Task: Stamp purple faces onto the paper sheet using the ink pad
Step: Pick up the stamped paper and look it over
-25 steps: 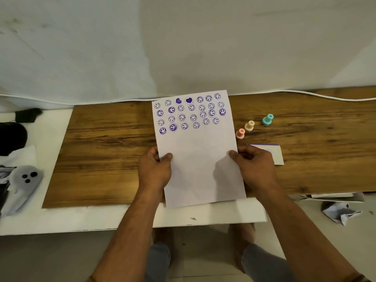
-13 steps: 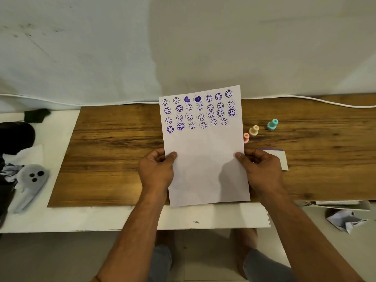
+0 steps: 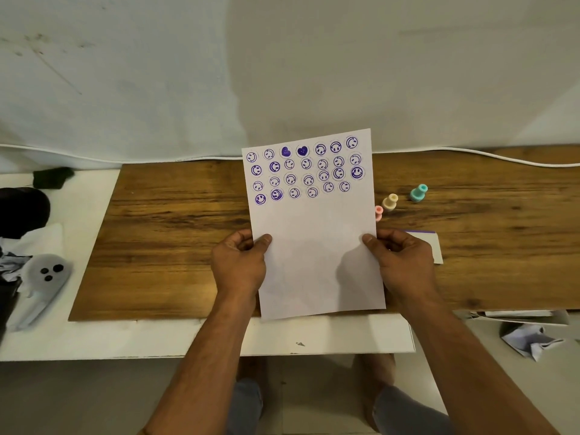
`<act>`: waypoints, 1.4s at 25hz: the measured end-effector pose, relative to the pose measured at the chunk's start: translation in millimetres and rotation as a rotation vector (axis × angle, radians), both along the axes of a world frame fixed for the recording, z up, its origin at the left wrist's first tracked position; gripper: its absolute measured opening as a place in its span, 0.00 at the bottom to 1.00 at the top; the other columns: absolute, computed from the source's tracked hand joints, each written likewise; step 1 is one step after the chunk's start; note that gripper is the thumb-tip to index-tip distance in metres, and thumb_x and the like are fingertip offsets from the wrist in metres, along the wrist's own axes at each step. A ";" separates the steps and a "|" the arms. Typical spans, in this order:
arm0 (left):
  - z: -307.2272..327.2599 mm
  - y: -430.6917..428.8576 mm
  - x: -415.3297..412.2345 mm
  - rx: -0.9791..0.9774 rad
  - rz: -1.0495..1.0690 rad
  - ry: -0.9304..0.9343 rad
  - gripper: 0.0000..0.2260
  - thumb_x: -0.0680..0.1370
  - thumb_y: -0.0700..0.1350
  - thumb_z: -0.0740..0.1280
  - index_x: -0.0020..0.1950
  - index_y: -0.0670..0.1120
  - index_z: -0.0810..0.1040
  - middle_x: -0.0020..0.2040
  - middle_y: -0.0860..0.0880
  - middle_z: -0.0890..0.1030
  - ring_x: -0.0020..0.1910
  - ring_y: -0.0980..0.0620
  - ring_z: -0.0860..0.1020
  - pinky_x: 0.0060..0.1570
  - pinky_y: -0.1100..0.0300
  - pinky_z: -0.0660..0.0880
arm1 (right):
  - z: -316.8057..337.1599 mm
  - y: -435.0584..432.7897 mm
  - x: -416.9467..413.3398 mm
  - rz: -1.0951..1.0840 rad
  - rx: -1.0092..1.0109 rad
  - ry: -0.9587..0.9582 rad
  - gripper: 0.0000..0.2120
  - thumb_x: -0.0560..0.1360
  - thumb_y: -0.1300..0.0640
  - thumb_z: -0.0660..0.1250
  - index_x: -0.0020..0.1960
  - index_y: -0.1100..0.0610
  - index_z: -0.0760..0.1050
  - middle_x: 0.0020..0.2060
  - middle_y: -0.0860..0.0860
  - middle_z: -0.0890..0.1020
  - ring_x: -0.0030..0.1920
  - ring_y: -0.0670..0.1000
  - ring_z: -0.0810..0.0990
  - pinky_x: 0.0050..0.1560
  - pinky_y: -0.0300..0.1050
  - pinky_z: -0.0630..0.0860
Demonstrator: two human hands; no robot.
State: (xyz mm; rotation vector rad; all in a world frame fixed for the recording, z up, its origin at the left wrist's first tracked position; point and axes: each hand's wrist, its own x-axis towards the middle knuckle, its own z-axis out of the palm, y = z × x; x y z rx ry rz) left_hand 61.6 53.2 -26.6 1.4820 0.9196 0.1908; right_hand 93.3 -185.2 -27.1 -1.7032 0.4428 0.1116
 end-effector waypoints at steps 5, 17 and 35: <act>1.2 -2.2 1.3 0.037 -0.014 -0.015 0.07 0.74 0.40 0.78 0.42 0.52 0.84 0.36 0.57 0.88 0.35 0.58 0.85 0.42 0.58 0.81 | 1.7 -0.4 1.1 -0.012 0.011 0.002 0.05 0.75 0.55 0.78 0.47 0.46 0.84 0.38 0.39 0.87 0.39 0.38 0.84 0.46 0.42 0.81; 4.7 -8.1 -8.0 0.385 -0.337 0.100 0.20 0.75 0.41 0.76 0.64 0.54 0.79 0.57 0.54 0.86 0.52 0.53 0.85 0.51 0.58 0.80 | -3.3 14.8 -9.3 0.143 -0.464 -0.127 0.22 0.77 0.53 0.75 0.67 0.42 0.72 0.38 0.35 0.80 0.34 0.39 0.79 0.38 0.38 0.77; -10.2 -7.3 -15.8 0.941 -0.678 0.363 0.28 0.77 0.48 0.73 0.76 0.46 0.73 0.74 0.46 0.72 0.71 0.41 0.70 0.68 0.46 0.72 | -18.3 15.2 -13.2 0.467 -1.044 -0.154 0.17 0.80 0.50 0.70 0.68 0.53 0.81 0.61 0.53 0.81 0.58 0.56 0.79 0.58 0.52 0.79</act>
